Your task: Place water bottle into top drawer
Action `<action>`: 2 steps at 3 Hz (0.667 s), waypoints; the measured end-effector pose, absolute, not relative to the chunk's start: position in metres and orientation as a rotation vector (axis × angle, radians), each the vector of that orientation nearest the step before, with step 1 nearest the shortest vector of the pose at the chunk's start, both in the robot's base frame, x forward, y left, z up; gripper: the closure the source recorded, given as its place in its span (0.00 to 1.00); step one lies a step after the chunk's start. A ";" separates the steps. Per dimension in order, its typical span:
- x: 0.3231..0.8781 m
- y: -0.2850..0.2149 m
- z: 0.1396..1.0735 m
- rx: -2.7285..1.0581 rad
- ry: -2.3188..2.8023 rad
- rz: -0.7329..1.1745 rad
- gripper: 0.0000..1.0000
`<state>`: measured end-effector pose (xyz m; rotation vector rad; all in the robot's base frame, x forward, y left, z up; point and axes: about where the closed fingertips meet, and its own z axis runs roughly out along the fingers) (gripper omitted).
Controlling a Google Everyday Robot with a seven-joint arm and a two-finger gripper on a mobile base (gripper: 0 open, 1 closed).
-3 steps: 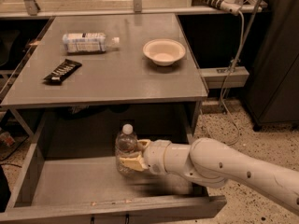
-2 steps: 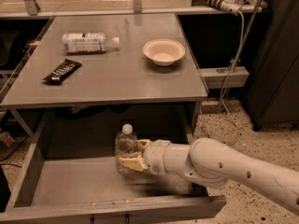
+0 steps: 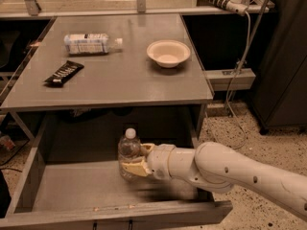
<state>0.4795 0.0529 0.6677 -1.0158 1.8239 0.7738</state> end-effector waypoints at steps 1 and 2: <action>0.480 0.053 0.668 -1.016 1.824 0.774 0.11; 0.480 0.053 0.668 -1.016 1.824 0.774 0.00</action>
Offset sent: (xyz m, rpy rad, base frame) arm 0.0000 0.0000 0.0000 0.0000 0.0000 0.0000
